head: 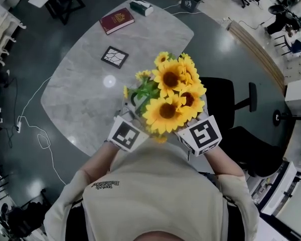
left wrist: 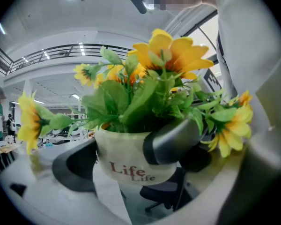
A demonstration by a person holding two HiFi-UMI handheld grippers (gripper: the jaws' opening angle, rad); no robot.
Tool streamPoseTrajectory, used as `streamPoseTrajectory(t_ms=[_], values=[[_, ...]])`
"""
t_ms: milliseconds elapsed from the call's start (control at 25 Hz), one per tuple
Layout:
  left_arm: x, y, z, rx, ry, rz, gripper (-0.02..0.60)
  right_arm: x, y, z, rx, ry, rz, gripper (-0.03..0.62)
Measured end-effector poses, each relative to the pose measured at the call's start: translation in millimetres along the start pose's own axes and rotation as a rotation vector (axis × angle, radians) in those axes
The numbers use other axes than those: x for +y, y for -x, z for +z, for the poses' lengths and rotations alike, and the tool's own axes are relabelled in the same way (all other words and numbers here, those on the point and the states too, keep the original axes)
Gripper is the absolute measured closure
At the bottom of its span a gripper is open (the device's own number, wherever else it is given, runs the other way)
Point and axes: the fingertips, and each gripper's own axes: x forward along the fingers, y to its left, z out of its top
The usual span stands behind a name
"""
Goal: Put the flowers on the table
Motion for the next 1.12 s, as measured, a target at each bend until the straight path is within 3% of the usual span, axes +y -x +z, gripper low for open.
streamPoseTrajectory(t_ms=[360,1120], values=[[44,-15,4,-0.01,0.009,-0.013,0.075,-27,-36,15,0.011,-0.004,-0.016,0.074],[70,-56,2,0.012,0.032,0.039,0.075,-72,-52,14,0.03,-0.001,0.043,0.074]])
